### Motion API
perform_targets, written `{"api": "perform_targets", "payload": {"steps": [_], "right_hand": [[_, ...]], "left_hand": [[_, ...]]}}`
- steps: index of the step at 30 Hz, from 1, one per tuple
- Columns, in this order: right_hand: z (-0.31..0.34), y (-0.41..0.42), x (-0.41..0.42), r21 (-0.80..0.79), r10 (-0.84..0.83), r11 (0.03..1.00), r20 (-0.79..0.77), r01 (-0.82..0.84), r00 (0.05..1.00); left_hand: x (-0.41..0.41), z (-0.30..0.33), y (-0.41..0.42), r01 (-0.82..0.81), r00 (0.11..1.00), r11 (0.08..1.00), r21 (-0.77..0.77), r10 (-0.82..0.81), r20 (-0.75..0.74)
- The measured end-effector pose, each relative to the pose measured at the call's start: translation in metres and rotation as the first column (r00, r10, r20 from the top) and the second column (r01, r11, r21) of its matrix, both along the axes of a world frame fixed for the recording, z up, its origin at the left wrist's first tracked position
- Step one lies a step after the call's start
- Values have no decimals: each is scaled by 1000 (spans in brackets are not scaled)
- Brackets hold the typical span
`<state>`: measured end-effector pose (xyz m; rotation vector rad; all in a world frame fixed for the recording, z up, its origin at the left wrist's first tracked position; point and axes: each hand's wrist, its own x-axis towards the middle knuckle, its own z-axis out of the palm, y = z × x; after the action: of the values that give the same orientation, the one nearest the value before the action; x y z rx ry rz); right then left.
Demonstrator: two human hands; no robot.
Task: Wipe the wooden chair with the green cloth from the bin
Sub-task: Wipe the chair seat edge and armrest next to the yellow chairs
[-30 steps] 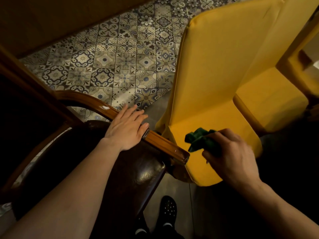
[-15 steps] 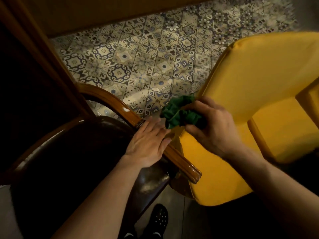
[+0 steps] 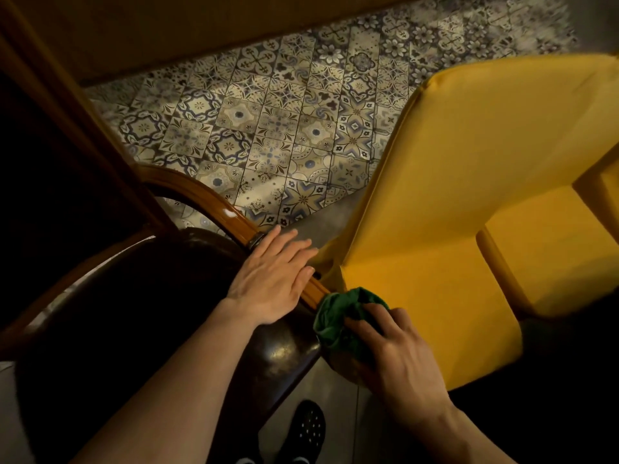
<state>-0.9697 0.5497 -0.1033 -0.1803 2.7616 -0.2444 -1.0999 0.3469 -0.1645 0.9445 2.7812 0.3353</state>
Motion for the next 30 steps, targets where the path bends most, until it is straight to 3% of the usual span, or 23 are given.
{"api": "perform_targets", "payload": {"steps": [7, 14, 19, 21, 25, 30], "right_hand": [[10, 25, 20, 61, -24, 998, 97, 18, 995], [28, 20, 12, 42, -119, 992, 67, 116, 991], [49, 13, -4, -154, -213, 964, 42, 217, 976], [59, 8, -15, -247, -220, 943, 36, 222, 975], [75, -1, -36, -400, -244, 890, -8, 221, 970], [95, -14, -61, -491, -171, 865, -98, 102, 980]], "left_hand": [[0, 3, 1, -1, 1000, 1000, -1, 1, 25], [-2, 7, 1, 10, 997, 999, -49, -6, 80], [3, 29, 7, -18, 930, 981, 191, -54, 364], [10, 46, 9, 22, 907, 969, 247, -123, 403], [14, 76, 12, 111, 925, 961, 251, -193, 328], [3, 106, -2, 1, 987, 960, 281, -46, 155]]}}
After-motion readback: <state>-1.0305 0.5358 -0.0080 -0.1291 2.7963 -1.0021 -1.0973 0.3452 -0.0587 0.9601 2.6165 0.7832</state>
